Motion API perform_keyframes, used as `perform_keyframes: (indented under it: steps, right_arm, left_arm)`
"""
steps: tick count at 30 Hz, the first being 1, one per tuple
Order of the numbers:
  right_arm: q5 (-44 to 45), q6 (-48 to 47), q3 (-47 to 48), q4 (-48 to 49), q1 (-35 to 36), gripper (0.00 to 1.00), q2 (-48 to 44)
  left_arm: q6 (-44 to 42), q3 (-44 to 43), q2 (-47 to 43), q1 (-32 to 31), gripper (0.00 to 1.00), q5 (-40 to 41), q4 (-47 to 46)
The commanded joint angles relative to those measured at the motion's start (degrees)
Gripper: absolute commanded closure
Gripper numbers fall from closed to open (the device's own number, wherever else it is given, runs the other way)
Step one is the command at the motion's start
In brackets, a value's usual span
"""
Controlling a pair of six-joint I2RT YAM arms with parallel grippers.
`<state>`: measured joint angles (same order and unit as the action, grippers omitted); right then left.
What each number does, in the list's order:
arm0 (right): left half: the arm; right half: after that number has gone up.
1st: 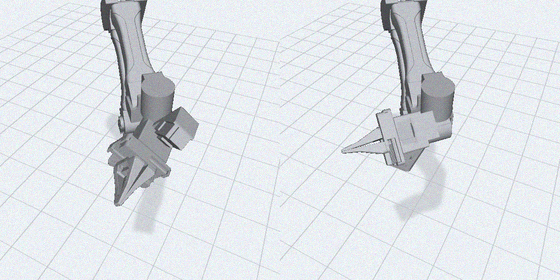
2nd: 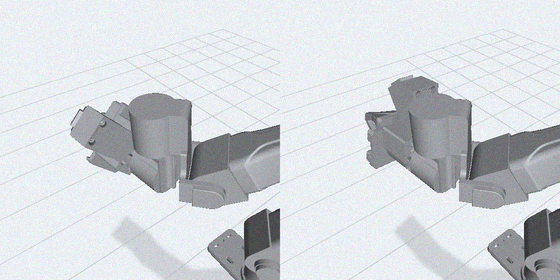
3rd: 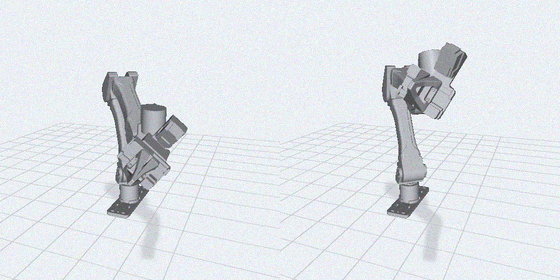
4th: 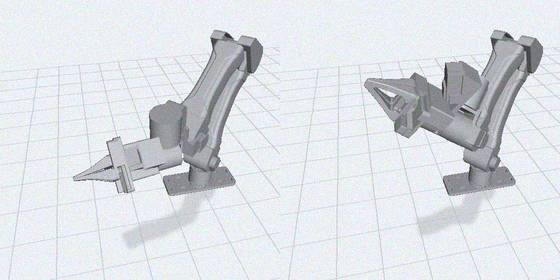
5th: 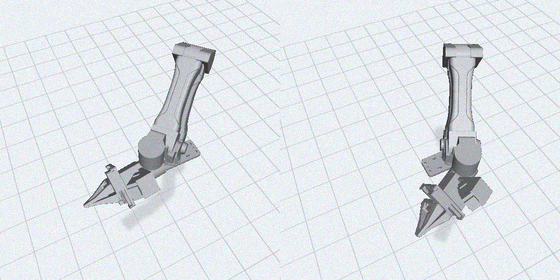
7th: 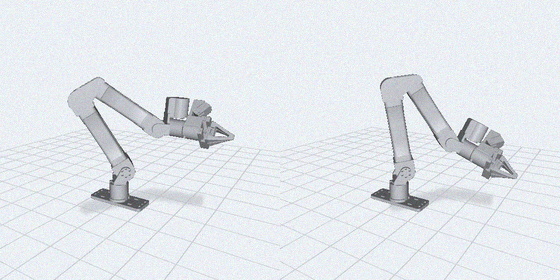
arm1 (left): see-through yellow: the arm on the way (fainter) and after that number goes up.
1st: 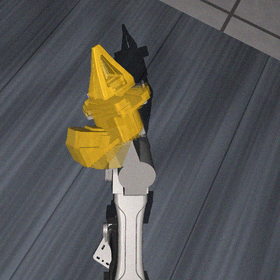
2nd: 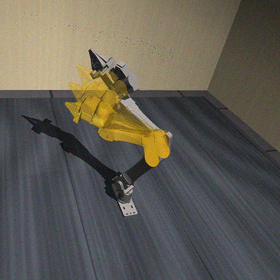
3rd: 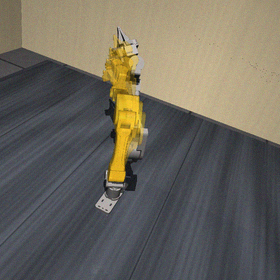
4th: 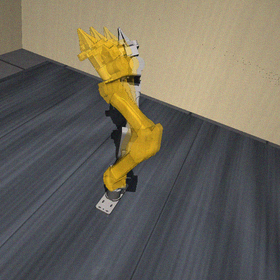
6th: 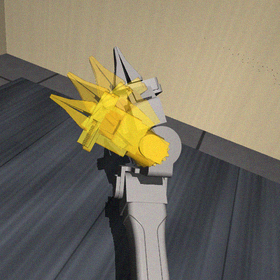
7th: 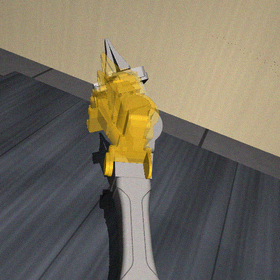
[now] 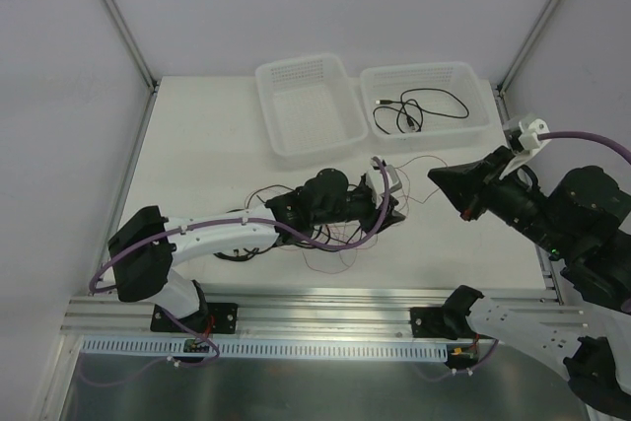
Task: Untangle the cables
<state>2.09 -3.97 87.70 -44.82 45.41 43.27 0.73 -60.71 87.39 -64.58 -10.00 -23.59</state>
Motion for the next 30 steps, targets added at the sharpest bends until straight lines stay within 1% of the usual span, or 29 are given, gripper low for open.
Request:
perform_keyframes:
  steps: [1, 2, 4, 5, 6, 8, 10, 11, 12, 13, 14, 16, 17, 19, 20, 22, 23, 25, 26, 27, 28, 30]
  right_arm:
    - [0.37, 0.72, -1.04, 2.1, 0.12, 0.99, -0.9]
    - [0.55, 0.8, -1.3, 2.1, 0.12, 0.99, -0.99]
    - [0.99, 0.8, -2.27, 2.37, 0.21, 0.99, -1.6]
    - [1.16, 0.72, -2.53, 2.45, 0.21, 0.99, -1.87]
    - [1.43, 0.8, -3.23, 2.54, 0.21, 0.99, -2.04]
    - [3.44, 0.72, -4.11, 2.19, 0.21, 0.99, -3.0]
    - [6.33, 0.72, -5.69, 1.49, 0.21, 0.97, -3.88]
    - [7.39, 0.72, -6.31, 1.14, 0.12, 0.91, -4.67]
    - [8.71, 1.06, -6.92, 0.35, 0.21, 0.85, -5.29]
    - [11.07, 1.15, -8.67, 0.08, 0.21, 0.75, -5.91]
    - [12.23, 1.42, -9.64, -0.01, 0.12, 0.57, -6.52]
    - [15.73, 2.38, -11.67, -0.53, 0.21, 0.41, -8.54]
    - [16.54, 2.65, -13.42, -0.62, 0.12, 0.29, -9.33]
    - [16.98, 2.82, -14.83, -0.71, 0.12, 0.22, -11.09]
    - [16.81, 2.82, -15.88, -0.71, 0.12, 0.15, -11.71]
    - [15.76, 2.21, -16.77, -0.8, 0.12, 0.1, -13.28]
    - [15.23, 2.12, -17.03, -0.8, 0.12, 0.06, -13.82]
    - [13.74, 1.68, -18.44, -0.27, 0.12, 0.03, -15.22]
    - [13.56, 1.42, -18.97, -0.1, 0.21, 0.01, -16.71]
    - [13.3, 1.42, -20.01, 0.25, 0.12, 0.01, -17.51]
    - [12.86, 1.33, -20.55, 0.43, 0.21, 0.01, -18.04]
    - [12.85, 1.42, -21.43, 0.26, 0.21, 0.0, -19.71]
  left_arm:
    - [-0.82, -1.96, -0.56, -0.73, 0.66, -0.37, -5.41]
    - [1.01, -1.7, -0.65, -0.73, 0.69, -0.37, -5.58]
    - [1.64, -1.43, -0.82, -0.73, 0.82, -0.28, -6.02]
    - [1.81, -1.26, -1.0, -0.73, 0.9, -0.11, -6.02]
    - [1.99, -1.26, -1.17, -0.73, 1.0, 0.33, -5.94]
    - [3.13, -0.82, -2.31, -0.73, 1.0, 2.08, -5.67]
    - [4.1, -1.16, -4.32, -0.64, 1.0, 3.92, -4.02]
    - [4.19, -1.52, -5.03, -0.64, 1.0, 4.63, -2.87]
    - [4.1, -2.04, -5.74, -0.64, 1.0, 5.86, -1.64]
    - [4.28, -2.83, -6.96, -0.64, 1.0, 7.09, 2.11]
    - [4.19, -4.84, -7.58, -0.38, 1.0, 8.4, 4.15]
    - [3.93, -7.13, -9.07, -0.03, 1.0, 10.08, 8.28]
    - [3.75, -9.23, -9.61, 0.5, 1.0, 11.57, 10.91]
    - [3.57, -11.0, -11.36, 1.38, 1.0, 12.37, 12.86]
    - [3.49, -13.45, -11.8, 1.9, 1.0, 12.37, 15.4]
    - [2.88, -16.45, -12.86, 3.75, 1.0, 13.51, 17.87]
    - [2.44, -19.42, -13.12, 4.28, 1.0, 13.86, 19.19]
    - [2.0, -22.42, -13.65, 6.47, 1.0, 14.04, 22.18]
    - [1.64, -25.4, -13.65, 7.26, 1.0, 14.04, 22.97]
    - [1.47, -26.82, -13.74, 8.05, 1.0, 13.87, 24.63]
    - [1.38, -28.22, -13.66, 9.89, 1.0, 13.43, 25.26]
    - [1.64, -31.74, -13.65, 11.66, 1.0, 11.33, 25.79]
